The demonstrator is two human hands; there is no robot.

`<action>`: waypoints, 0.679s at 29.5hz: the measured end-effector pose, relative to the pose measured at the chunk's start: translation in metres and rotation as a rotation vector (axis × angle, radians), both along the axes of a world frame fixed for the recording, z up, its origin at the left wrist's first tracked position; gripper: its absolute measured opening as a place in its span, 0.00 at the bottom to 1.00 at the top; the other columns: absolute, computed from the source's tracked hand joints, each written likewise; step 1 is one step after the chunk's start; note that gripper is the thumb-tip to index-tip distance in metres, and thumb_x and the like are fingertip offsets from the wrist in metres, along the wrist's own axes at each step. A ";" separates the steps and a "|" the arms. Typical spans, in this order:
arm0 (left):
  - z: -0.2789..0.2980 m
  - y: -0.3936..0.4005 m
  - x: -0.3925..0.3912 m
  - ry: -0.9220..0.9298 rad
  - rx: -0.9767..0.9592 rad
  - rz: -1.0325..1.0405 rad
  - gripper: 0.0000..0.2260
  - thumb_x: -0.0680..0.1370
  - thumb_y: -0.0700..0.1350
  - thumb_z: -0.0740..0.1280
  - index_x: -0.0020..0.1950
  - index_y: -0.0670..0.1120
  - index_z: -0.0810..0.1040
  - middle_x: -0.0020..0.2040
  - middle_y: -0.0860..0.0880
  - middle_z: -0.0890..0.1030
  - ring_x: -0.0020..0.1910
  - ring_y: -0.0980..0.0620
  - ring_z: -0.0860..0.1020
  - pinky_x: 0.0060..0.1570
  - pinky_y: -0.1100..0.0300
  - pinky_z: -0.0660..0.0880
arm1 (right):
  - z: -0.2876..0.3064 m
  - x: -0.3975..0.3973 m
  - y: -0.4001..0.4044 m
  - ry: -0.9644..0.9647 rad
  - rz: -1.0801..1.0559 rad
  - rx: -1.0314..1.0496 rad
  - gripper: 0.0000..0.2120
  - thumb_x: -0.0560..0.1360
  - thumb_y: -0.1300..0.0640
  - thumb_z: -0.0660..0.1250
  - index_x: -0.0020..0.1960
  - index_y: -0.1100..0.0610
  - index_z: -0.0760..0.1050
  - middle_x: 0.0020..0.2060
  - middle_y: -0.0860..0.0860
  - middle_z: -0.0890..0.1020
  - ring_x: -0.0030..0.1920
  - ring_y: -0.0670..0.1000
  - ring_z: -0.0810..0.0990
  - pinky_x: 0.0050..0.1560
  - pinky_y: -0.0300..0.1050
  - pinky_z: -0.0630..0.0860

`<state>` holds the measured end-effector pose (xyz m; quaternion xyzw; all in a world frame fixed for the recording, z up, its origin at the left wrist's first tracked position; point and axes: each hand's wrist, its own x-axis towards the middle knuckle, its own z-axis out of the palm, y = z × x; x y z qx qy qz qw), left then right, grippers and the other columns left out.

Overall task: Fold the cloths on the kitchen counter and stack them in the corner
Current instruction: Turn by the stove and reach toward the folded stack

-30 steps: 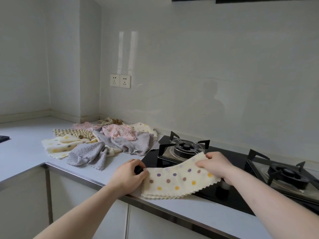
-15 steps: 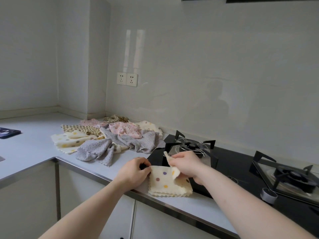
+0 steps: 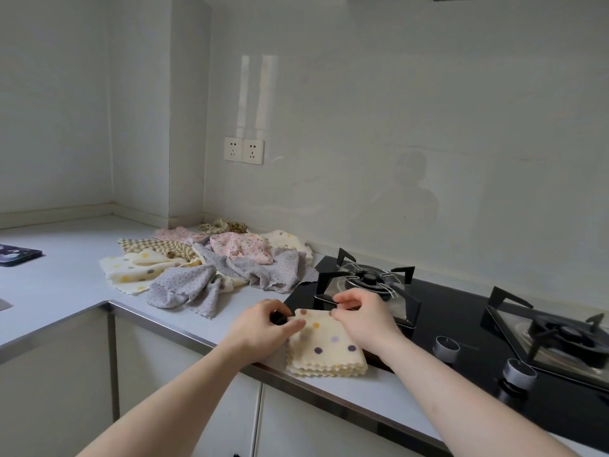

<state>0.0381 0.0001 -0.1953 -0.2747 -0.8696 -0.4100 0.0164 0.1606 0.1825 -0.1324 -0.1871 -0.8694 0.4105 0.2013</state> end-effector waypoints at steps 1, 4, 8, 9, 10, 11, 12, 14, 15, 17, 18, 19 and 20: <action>0.000 0.000 0.001 0.010 -0.023 -0.002 0.23 0.66 0.72 0.68 0.52 0.58 0.81 0.51 0.61 0.80 0.51 0.59 0.79 0.55 0.56 0.78 | -0.004 0.001 0.006 -0.014 -0.037 0.078 0.13 0.75 0.54 0.72 0.59 0.48 0.80 0.53 0.45 0.82 0.52 0.45 0.81 0.43 0.36 0.75; 0.001 -0.001 0.002 0.027 -0.059 -0.008 0.25 0.64 0.71 0.71 0.55 0.59 0.80 0.55 0.62 0.78 0.54 0.58 0.78 0.59 0.56 0.78 | -0.018 0.002 0.019 -0.123 -0.078 0.107 0.19 0.77 0.49 0.70 0.67 0.49 0.74 0.58 0.46 0.80 0.50 0.44 0.79 0.49 0.37 0.73; 0.002 -0.001 0.002 0.034 -0.051 -0.014 0.25 0.64 0.71 0.71 0.54 0.59 0.81 0.55 0.62 0.78 0.55 0.59 0.78 0.59 0.57 0.77 | -0.024 -0.003 0.027 -0.155 -0.065 -0.022 0.24 0.76 0.46 0.71 0.70 0.51 0.74 0.58 0.46 0.81 0.59 0.49 0.80 0.62 0.47 0.76; 0.002 -0.001 0.002 0.024 -0.038 -0.016 0.25 0.63 0.72 0.71 0.53 0.59 0.82 0.55 0.62 0.79 0.54 0.59 0.78 0.59 0.57 0.77 | -0.024 -0.005 0.028 -0.157 -0.046 -0.066 0.24 0.76 0.47 0.71 0.70 0.51 0.74 0.59 0.46 0.81 0.59 0.49 0.80 0.63 0.48 0.77; 0.002 -0.001 0.001 0.005 -0.021 -0.019 0.25 0.63 0.73 0.70 0.52 0.59 0.82 0.54 0.62 0.79 0.54 0.60 0.78 0.59 0.56 0.77 | -0.023 -0.007 0.029 -0.166 -0.021 -0.111 0.24 0.75 0.49 0.71 0.70 0.51 0.74 0.59 0.48 0.81 0.59 0.50 0.81 0.62 0.48 0.77; 0.002 -0.001 0.000 -0.013 -0.003 -0.020 0.25 0.63 0.74 0.70 0.50 0.59 0.82 0.53 0.62 0.80 0.53 0.60 0.78 0.58 0.55 0.78 | -0.022 -0.008 0.030 -0.176 0.008 -0.148 0.23 0.75 0.52 0.72 0.69 0.52 0.74 0.59 0.49 0.82 0.57 0.50 0.81 0.59 0.47 0.78; 0.003 -0.002 -0.001 -0.027 0.009 -0.021 0.25 0.64 0.74 0.70 0.49 0.59 0.83 0.52 0.62 0.80 0.53 0.60 0.79 0.58 0.55 0.78 | -0.022 -0.009 0.030 -0.177 0.039 -0.180 0.23 0.74 0.56 0.73 0.68 0.52 0.75 0.58 0.49 0.82 0.56 0.49 0.82 0.55 0.44 0.79; 0.003 -0.001 -0.001 -0.038 0.012 -0.022 0.23 0.64 0.73 0.71 0.50 0.58 0.83 0.52 0.62 0.81 0.54 0.60 0.79 0.59 0.54 0.78 | -0.023 -0.008 0.030 -0.144 0.092 -0.248 0.20 0.74 0.63 0.72 0.65 0.54 0.78 0.53 0.49 0.85 0.52 0.48 0.84 0.49 0.40 0.80; 0.003 -0.001 0.000 -0.037 0.008 -0.025 0.23 0.65 0.72 0.71 0.50 0.58 0.83 0.52 0.62 0.81 0.54 0.60 0.79 0.60 0.54 0.78 | -0.024 -0.006 0.031 -0.118 0.111 -0.271 0.19 0.74 0.65 0.72 0.63 0.54 0.80 0.52 0.49 0.86 0.51 0.48 0.85 0.48 0.39 0.80; 0.003 -0.001 0.000 -0.041 0.009 -0.032 0.24 0.64 0.72 0.72 0.52 0.59 0.83 0.54 0.62 0.80 0.55 0.60 0.78 0.61 0.54 0.77 | -0.028 -0.002 0.033 -0.051 0.123 -0.289 0.16 0.73 0.67 0.73 0.58 0.53 0.83 0.50 0.49 0.87 0.51 0.49 0.86 0.49 0.41 0.82; 0.003 -0.001 0.000 -0.041 0.021 -0.033 0.25 0.63 0.73 0.71 0.52 0.59 0.83 0.55 0.62 0.79 0.56 0.60 0.78 0.61 0.54 0.77 | -0.031 -0.001 0.034 -0.010 0.118 -0.282 0.14 0.73 0.66 0.74 0.55 0.52 0.83 0.48 0.48 0.87 0.51 0.49 0.86 0.51 0.44 0.82; 0.003 0.000 0.000 -0.035 0.036 -0.028 0.26 0.62 0.74 0.70 0.53 0.60 0.83 0.55 0.62 0.78 0.57 0.59 0.78 0.62 0.54 0.76 | -0.034 0.000 0.036 0.030 0.112 -0.267 0.13 0.72 0.64 0.75 0.53 0.51 0.84 0.47 0.47 0.88 0.50 0.49 0.86 0.54 0.47 0.83; 0.003 0.000 0.000 -0.025 0.050 -0.016 0.27 0.62 0.75 0.69 0.54 0.61 0.83 0.55 0.62 0.77 0.57 0.58 0.77 0.62 0.53 0.76 | -0.037 0.000 0.036 0.063 0.110 -0.255 0.12 0.72 0.62 0.77 0.52 0.50 0.84 0.46 0.46 0.88 0.50 0.48 0.86 0.55 0.49 0.83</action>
